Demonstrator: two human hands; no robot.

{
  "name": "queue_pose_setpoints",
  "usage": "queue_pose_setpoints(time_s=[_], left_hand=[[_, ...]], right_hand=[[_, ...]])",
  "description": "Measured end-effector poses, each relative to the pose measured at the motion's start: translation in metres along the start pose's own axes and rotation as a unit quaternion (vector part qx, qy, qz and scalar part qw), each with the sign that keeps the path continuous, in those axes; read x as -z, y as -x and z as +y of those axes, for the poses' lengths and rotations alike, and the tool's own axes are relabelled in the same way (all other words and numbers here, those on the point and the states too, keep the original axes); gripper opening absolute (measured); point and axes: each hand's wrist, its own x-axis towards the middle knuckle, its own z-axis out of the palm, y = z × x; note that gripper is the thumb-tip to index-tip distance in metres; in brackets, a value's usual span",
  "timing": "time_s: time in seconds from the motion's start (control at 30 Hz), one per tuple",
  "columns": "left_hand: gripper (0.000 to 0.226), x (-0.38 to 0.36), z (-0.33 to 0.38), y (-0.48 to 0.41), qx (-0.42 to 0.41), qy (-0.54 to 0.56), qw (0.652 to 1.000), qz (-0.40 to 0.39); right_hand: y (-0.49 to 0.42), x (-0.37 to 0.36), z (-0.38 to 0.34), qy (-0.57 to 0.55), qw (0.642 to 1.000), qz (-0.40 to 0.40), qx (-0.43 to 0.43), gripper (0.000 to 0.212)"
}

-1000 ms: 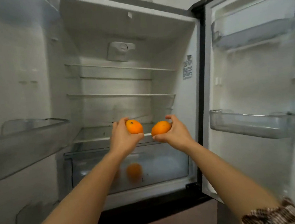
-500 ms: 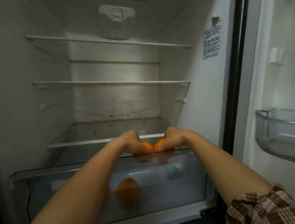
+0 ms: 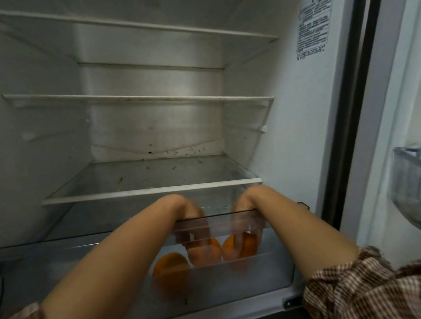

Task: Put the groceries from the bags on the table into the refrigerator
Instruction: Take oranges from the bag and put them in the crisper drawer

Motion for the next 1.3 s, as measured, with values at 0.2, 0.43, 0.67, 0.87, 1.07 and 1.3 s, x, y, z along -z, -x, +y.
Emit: queue_pose_setpoints(time_s=[0.2, 0.43, 0.67, 0.87, 1.07, 1.3], left_hand=[[0.013, -0.004, 0.000, 0.008, 0.014, 0.115, 0.991, -0.073], [0.022, -0.007, -0.004, 0.016, -0.029, 0.131, 0.970, 0.202], [0.022, -0.026, -0.019, 0.059, -0.014, 0.151, 0.850, 0.505], [0.031, -0.086, -0.034, 0.124, 0.039, 0.130, 0.767, 0.627], [0.037, -0.163, -0.055, 0.209, 0.080, 0.073, 0.734, 0.671], [0.029, -0.284, -0.085, 0.332, 0.090, 0.025, 0.692, 0.715]], right_hand=[[0.002, -0.004, 0.001, -0.015, 0.999, -0.004, 0.046, 0.043], [0.009, -0.003, 0.000, -0.090, 0.985, 0.078, 0.126, 0.032], [0.039, -0.013, -0.021, -0.138, 0.888, 0.326, 0.294, 0.002], [0.085, -0.057, -0.049, -0.132, 0.797, 0.449, 0.381, 0.007], [0.127, -0.142, -0.087, -0.194, 0.714, 0.504, 0.446, 0.017], [0.193, -0.282, -0.139, -0.188, 0.669, 0.505, 0.511, 0.017]])
